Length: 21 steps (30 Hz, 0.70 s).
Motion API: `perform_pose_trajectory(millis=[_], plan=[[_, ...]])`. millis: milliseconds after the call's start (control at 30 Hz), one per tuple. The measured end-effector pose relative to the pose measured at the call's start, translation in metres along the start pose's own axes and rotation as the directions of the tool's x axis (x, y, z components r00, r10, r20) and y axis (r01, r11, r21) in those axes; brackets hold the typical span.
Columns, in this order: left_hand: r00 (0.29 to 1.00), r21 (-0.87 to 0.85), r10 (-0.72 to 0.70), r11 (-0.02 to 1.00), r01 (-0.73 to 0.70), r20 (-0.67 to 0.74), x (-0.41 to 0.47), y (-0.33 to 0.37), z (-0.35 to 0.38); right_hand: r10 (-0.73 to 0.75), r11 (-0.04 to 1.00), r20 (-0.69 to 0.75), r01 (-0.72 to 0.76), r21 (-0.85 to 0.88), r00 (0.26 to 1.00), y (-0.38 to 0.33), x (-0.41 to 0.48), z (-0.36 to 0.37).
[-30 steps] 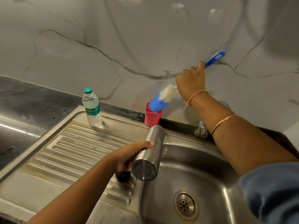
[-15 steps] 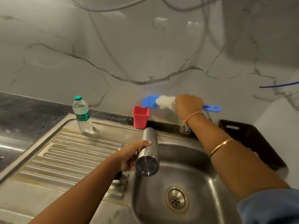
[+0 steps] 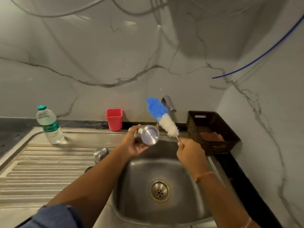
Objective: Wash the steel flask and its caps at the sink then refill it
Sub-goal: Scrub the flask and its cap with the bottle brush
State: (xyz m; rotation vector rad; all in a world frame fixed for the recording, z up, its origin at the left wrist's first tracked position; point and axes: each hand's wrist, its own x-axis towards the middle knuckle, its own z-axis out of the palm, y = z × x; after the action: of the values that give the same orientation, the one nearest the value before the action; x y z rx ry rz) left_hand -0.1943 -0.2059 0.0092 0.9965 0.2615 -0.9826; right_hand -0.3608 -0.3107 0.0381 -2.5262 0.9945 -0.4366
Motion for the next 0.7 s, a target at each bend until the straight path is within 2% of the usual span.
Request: perform_pose_trajectory(millis=[133,200,267,400,500,567,700], plan=[[0.999,-0.172,0.029,0.985,-0.024,0.029,0.01,-0.006,0.024,-0.088,0.995,-0.165,0.095,0.036,0.982,0.017,-0.035,-0.002],[0.999,-0.23,0.044,0.973,-0.036,0.032,0.012,-0.008,0.034,-0.17,0.985,-0.19,0.173,-0.003,0.967,0.025,-0.048,-0.002],[0.997,-0.285,0.072,0.956,-0.062,0.024,0.015,-0.01,0.042,-0.196,0.98,-0.164,0.185,-0.079,0.967,0.028,-0.057,-0.003],[0.998,-0.382,0.051,0.924,-0.034,0.034,0.021,-0.025,0.052,-0.287,0.938,-0.249,0.219,-0.269,0.925,0.029,-0.057,0.003],[0.999,-0.368,0.016,0.93,0.002,0.045,0.022,-0.038,0.055,-0.304,0.934,-0.3,0.221,-0.28,0.904,0.032,-0.037,-0.001],[0.999,-0.393,0.012,0.919,0.005,0.04,0.02,-0.041,0.056,-0.27,0.938,-0.291,0.183,-0.294,0.918,0.038,-0.033,-0.01],[0.999,-0.496,0.033,0.867,-0.042,-0.027,0.024,-0.036,0.047,-0.291,0.915,-0.192,0.214,-0.342,0.937,0.05,-0.056,-0.008]])
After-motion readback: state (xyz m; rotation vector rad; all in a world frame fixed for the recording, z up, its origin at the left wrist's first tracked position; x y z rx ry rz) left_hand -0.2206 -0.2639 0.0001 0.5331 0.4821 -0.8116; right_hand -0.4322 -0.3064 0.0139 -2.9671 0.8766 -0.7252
